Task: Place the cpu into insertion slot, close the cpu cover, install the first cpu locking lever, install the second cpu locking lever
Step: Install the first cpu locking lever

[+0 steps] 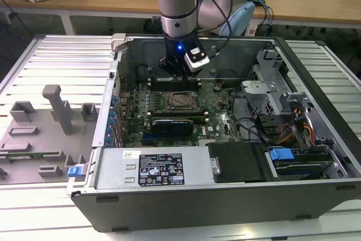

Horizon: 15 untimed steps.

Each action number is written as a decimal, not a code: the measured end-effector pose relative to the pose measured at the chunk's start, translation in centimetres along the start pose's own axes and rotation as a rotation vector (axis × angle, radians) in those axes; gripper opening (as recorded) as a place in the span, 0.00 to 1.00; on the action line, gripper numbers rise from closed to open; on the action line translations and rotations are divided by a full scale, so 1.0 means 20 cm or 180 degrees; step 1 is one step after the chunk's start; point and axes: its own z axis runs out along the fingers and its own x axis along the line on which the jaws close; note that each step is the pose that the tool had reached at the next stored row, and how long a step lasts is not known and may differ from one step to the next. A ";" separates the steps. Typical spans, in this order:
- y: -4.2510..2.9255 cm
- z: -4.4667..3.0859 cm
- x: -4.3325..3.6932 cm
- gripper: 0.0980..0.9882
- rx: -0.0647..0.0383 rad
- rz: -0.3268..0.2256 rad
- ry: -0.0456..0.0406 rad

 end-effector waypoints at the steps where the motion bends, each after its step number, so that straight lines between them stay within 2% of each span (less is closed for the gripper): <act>1: 0.000 0.000 0.000 0.01 0.0000 0.0000 0.0000; 4: 0.000 0.000 0.000 0.01 0.0002 0.0000 0.0003; 5: 0.002 0.000 0.000 0.01 0.0023 -0.0001 0.0033; 7: 0.004 0.002 -0.002 0.01 0.0065 0.0000 0.0116; 8: 0.005 0.004 -0.003 0.01 0.0097 -0.0002 0.0158; 11: -0.002 0.004 -0.003 0.01 0.0130 -0.0006 0.0160; 15: -0.039 0.003 -0.008 0.01 0.0151 -0.0009 0.0157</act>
